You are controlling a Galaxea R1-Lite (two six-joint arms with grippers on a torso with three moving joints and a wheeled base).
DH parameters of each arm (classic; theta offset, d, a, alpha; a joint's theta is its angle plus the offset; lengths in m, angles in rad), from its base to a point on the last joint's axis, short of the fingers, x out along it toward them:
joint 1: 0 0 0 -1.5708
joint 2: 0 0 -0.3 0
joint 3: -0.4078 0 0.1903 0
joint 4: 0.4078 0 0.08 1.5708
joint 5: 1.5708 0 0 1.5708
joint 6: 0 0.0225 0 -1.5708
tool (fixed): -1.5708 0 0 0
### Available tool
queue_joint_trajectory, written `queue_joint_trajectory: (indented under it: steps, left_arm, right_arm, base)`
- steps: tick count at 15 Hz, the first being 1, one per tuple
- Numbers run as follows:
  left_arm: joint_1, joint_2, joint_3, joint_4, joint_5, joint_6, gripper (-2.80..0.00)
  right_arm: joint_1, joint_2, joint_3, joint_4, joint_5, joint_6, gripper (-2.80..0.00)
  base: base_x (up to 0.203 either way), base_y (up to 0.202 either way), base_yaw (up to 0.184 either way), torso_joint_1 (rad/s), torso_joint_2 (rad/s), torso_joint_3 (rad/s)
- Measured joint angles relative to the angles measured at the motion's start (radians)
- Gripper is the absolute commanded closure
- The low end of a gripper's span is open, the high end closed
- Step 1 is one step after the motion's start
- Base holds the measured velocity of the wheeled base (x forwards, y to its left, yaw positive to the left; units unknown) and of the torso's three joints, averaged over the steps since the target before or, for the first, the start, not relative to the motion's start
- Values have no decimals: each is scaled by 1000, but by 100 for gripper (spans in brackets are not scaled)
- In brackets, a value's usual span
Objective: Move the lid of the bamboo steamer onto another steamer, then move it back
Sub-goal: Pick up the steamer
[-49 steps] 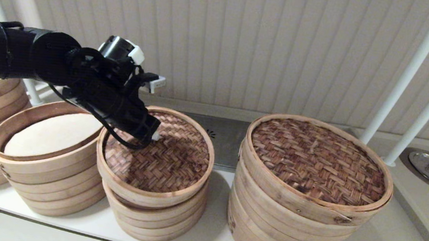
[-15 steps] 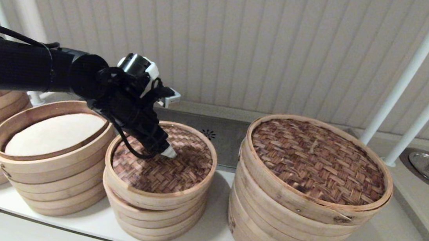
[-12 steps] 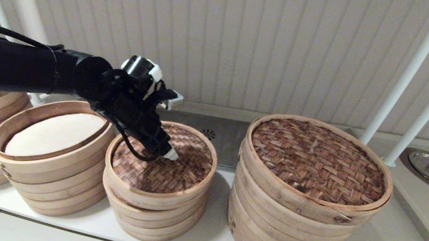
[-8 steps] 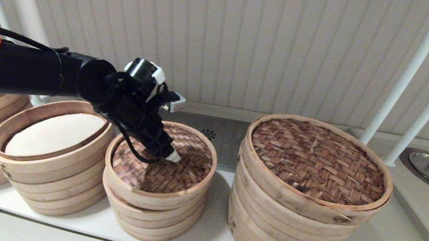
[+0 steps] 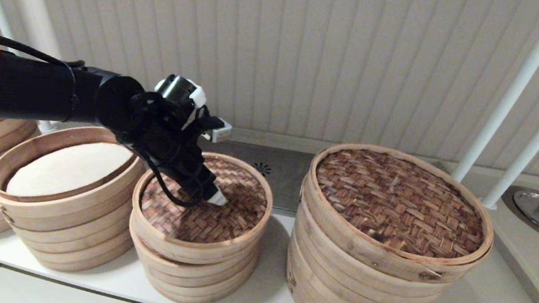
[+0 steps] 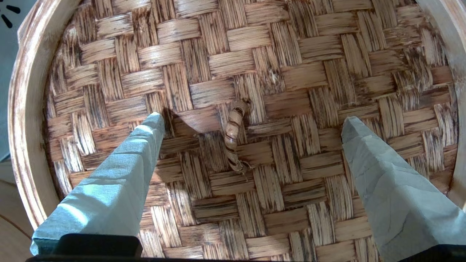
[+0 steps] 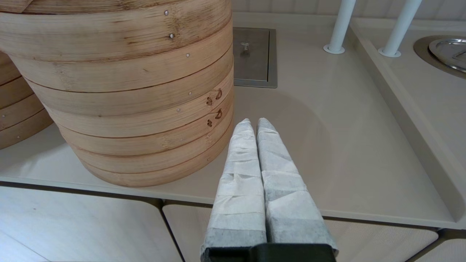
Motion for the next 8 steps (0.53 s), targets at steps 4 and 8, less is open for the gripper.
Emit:
queue_joint_trajectory:
  steps: [4, 8]
  left_arm:
    - [2, -3, 4, -4, 0, 0, 0]
    - [4, -8, 14, -20, 1, -1, 0]
  right_arm:
    - [0, 0, 0, 0, 0, 0, 0]
    - [0, 0, 0, 0, 0, 0, 0]
  base:
    - [0, 0, 0, 0, 0, 0]
    - [0, 0, 0, 0, 0, 0]
